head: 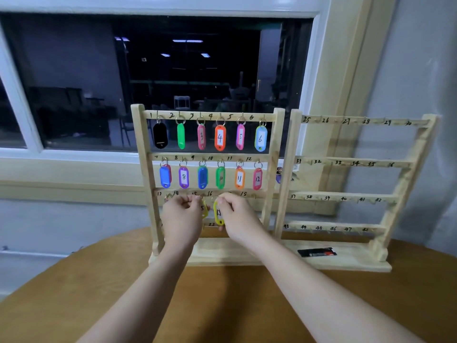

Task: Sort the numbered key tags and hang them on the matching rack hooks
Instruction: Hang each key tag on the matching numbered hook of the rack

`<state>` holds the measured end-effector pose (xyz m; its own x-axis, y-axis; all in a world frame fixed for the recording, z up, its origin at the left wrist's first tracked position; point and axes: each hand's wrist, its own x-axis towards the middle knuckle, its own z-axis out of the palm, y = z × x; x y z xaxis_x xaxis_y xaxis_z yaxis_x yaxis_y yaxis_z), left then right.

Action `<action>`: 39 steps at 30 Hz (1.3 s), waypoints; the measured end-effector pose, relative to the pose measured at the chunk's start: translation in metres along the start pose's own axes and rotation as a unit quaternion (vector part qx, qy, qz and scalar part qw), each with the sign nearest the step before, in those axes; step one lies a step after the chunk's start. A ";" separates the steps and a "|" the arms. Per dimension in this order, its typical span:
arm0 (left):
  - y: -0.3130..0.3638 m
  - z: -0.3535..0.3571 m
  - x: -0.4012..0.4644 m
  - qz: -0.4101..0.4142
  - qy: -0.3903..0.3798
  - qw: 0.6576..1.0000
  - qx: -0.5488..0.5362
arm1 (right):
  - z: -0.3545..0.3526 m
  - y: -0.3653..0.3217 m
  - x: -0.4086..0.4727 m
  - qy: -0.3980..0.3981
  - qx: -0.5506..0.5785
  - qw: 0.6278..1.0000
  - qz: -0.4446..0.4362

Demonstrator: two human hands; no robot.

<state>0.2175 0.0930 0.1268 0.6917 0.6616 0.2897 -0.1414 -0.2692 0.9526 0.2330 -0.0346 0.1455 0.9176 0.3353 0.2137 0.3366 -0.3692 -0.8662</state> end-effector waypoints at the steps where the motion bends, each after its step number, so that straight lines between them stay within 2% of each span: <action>1: 0.000 0.000 0.000 -0.009 -0.001 1.000 -0.015 | 0.002 0.000 0.002 0.004 0.003 1.000 0.000; 5: 0.000 -0.001 -0.002 -0.066 -0.014 0.993 -0.094 | 0.008 0.000 0.007 0.013 0.013 1.000 -0.004; 10: -0.010 -0.006 -0.002 -0.084 -0.049 0.985 -0.141 | 0.016 -0.004 0.012 0.014 0.007 1.000 -0.026; 22: -0.022 -0.003 0.004 -0.113 -0.049 0.978 -0.167 | 0.019 0.000 0.018 0.025 -0.036 0.999 -0.025; 27: -0.037 -0.010 -0.001 -0.088 -0.060 0.976 -0.190 | 0.029 -0.003 0.021 0.029 -0.020 0.999 -0.028; 33: -0.046 -0.020 -0.007 -0.005 -0.070 0.984 -0.163 | 0.043 -0.003 0.026 0.068 -0.080 0.994 -0.020; 39: -0.064 -0.021 -0.009 0.008 -0.075 0.984 -0.163 | 0.041 0.000 0.027 0.066 -0.116 0.991 -0.014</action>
<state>0.2056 0.1190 0.0650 0.7807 0.5422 0.3107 -0.3555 -0.0236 0.9344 0.2492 0.0095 0.1325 0.9221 0.2373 0.3058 0.3870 -0.5561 -0.7355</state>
